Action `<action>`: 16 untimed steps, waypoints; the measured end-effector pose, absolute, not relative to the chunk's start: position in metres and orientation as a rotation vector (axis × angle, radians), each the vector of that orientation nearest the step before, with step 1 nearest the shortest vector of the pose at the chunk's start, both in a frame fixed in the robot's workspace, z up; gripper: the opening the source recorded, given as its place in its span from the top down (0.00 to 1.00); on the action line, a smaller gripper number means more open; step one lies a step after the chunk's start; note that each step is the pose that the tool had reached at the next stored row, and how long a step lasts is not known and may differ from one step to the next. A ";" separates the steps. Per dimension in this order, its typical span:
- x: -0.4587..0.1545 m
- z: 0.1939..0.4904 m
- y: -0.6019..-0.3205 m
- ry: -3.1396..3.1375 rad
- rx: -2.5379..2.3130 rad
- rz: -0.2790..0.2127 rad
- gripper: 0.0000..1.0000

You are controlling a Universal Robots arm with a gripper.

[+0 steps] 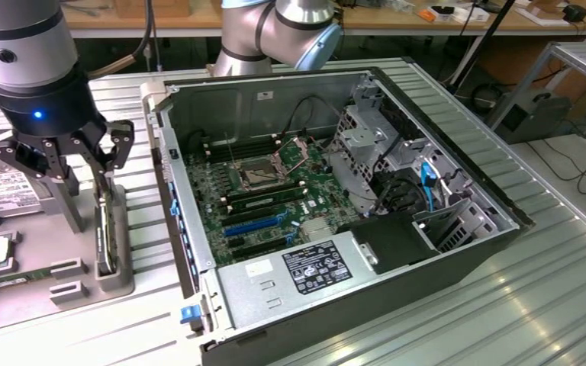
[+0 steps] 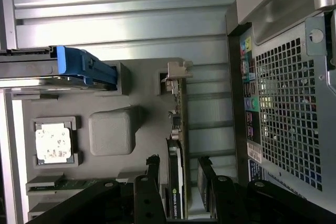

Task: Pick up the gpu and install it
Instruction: 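Pick up the gpu and move the gpu toward the slot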

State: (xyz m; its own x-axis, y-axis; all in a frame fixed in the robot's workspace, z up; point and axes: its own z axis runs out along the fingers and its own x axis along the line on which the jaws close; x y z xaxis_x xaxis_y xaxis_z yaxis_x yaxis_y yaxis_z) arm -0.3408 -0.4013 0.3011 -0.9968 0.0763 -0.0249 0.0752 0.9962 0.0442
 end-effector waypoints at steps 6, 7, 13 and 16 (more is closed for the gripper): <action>-0.342 0.295 -0.401 3.112 0.118 0.067 0.58; -0.342 0.294 -0.401 3.112 0.118 0.067 0.58; -0.344 0.289 -0.403 3.112 0.118 0.067 0.58; -0.344 0.288 -0.407 3.112 0.118 0.067 0.58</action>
